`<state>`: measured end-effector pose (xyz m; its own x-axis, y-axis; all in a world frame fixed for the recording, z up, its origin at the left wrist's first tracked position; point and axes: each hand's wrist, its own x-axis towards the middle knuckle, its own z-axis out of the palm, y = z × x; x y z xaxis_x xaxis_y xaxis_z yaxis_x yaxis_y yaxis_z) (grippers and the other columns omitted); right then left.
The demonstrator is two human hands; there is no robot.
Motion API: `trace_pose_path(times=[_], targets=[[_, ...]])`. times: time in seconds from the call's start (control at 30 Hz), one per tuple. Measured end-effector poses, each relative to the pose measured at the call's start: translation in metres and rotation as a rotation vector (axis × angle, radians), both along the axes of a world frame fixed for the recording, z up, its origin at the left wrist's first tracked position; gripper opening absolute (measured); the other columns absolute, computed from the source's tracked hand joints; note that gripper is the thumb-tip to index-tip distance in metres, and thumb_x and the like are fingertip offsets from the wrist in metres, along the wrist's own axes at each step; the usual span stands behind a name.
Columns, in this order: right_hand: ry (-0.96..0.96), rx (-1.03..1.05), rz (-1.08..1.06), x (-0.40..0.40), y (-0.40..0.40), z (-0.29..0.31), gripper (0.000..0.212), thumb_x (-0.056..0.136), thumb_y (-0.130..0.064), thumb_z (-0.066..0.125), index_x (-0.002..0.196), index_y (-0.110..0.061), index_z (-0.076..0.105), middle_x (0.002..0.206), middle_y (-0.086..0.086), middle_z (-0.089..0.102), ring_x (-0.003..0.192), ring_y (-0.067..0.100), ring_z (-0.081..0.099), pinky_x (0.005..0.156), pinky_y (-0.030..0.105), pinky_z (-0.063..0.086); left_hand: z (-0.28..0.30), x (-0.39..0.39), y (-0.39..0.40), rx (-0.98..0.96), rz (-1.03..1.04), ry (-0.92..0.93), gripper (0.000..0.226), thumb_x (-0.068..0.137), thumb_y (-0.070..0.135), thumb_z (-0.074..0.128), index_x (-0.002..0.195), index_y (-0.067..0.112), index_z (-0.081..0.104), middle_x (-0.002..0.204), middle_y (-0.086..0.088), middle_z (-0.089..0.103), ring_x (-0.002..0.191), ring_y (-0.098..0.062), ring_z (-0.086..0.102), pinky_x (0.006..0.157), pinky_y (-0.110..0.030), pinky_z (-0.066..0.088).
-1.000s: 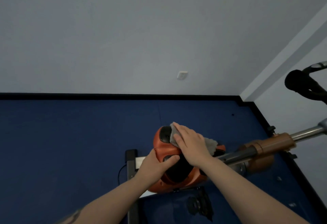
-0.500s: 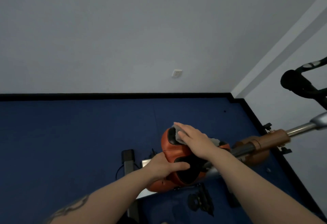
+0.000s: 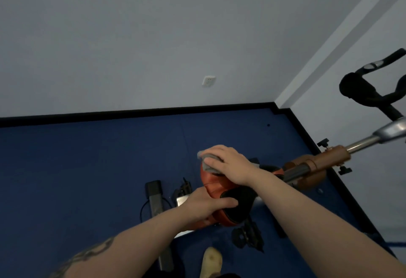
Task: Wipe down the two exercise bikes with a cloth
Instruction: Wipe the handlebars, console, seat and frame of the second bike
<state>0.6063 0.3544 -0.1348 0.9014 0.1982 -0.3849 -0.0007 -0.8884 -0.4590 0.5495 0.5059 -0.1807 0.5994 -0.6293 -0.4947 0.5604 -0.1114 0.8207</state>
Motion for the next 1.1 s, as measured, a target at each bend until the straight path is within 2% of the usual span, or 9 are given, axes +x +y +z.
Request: trace_pose_path(times=[0.07,0.2,0.33,0.53,0.67,0.77,0.9,1.0,1.1], targets=[[0.061,-0.032,-0.003,0.013,0.012,0.004,0.030,0.092,-0.057,0.044,0.114,-0.045,0.061,0.126,-0.014,0.053,0.119,0.016,0.047,0.101,0.045,0.039,0.003,0.002,0.002,0.012,-0.031,0.015,0.031,0.081,0.021,0.079,0.109,0.011,0.068,0.083,0.003,0.074,0.074,-0.013,0.070,0.060,-0.018,0.049],[-0.057,-0.184,0.463,0.018,0.022,-0.005,0.034,0.075,-0.054,0.049,0.099,-0.041,0.070,0.118,-0.020,0.057,0.114,0.013,0.046,0.093,0.042,0.038,0.005,0.002,0.003,0.083,-0.065,0.035,0.052,0.075,0.038,0.081,0.115,0.007,0.067,0.090,-0.009,0.066,0.080,-0.024,0.059,0.064,-0.030,0.044],[0.155,0.068,0.192,0.037,0.015,0.004,0.019,0.081,-0.050,0.058,0.089,-0.041,0.073,0.107,-0.018,0.066,0.105,0.010,0.058,0.095,0.044,0.046,0.010,0.002,0.002,0.069,-0.102,0.041,0.030,0.076,0.038,0.079,0.103,0.029,0.069,0.083,0.010,0.074,0.074,-0.007,0.068,0.060,-0.020,0.051],[-0.270,0.090,0.653,0.016,-0.005,-0.013,0.026,0.086,-0.050,0.054,0.102,-0.040,0.071,0.118,-0.021,0.059,0.115,0.002,0.046,0.098,0.024,0.032,0.001,-0.012,-0.007,0.119,0.023,0.014,0.052,0.065,0.051,0.076,0.112,0.030,0.066,0.113,-0.013,0.071,0.100,-0.028,0.067,0.084,-0.042,0.052],[-0.132,0.155,0.344,0.024,-0.003,-0.011,0.027,0.090,-0.053,0.050,0.105,-0.041,0.068,0.115,-0.023,0.059,0.109,0.002,0.051,0.092,0.041,0.046,0.000,-0.019,-0.011,0.107,0.103,-0.004,0.061,0.063,0.053,0.072,0.117,0.028,0.061,0.112,-0.006,0.072,0.096,-0.020,0.068,0.078,-0.032,0.054],[-0.351,0.128,0.492,0.009,-0.007,-0.021,0.035,0.092,-0.054,0.040,0.111,-0.043,0.066,0.126,-0.022,0.056,0.120,0.002,0.045,0.101,0.034,0.040,0.002,-0.028,-0.012,0.081,0.184,0.006,0.056,0.066,0.046,0.072,0.117,0.026,0.060,0.105,0.002,0.074,0.093,-0.013,0.070,0.074,-0.025,0.054],[-0.108,0.260,0.525,0.023,-0.031,-0.012,0.032,0.096,-0.053,0.044,0.126,-0.051,0.054,0.140,-0.024,0.045,0.132,-0.001,0.036,0.110,0.028,0.030,0.005,-0.038,-0.018,0.065,0.280,0.009,0.045,0.076,0.038,0.066,0.119,0.024,0.058,0.098,0.010,0.075,0.090,-0.006,0.071,0.070,-0.017,0.052],[-0.093,0.246,0.340,0.019,-0.025,-0.015,0.033,0.099,-0.051,0.038,0.128,-0.049,0.054,0.134,-0.021,0.051,0.126,0.001,0.044,0.105,0.038,0.041,0.007,-0.037,-0.019,0.117,0.356,-0.044,0.057,0.070,0.040,0.076,0.121,0.019,0.060,0.107,0.004,0.074,0.100,-0.012,0.070,0.085,-0.025,0.055],[-0.242,0.154,0.533,0.005,-0.042,-0.025,0.044,0.096,-0.061,0.026,0.139,-0.062,0.028,0.153,-0.022,0.026,0.139,0.001,0.023,0.107,0.029,0.031,0.015,-0.025,-0.013,0.284,0.410,-0.132,0.076,0.053,0.042,0.087,0.120,0.024,0.056,0.113,0.003,0.070,0.104,-0.012,0.067,0.098,-0.037,0.052]])
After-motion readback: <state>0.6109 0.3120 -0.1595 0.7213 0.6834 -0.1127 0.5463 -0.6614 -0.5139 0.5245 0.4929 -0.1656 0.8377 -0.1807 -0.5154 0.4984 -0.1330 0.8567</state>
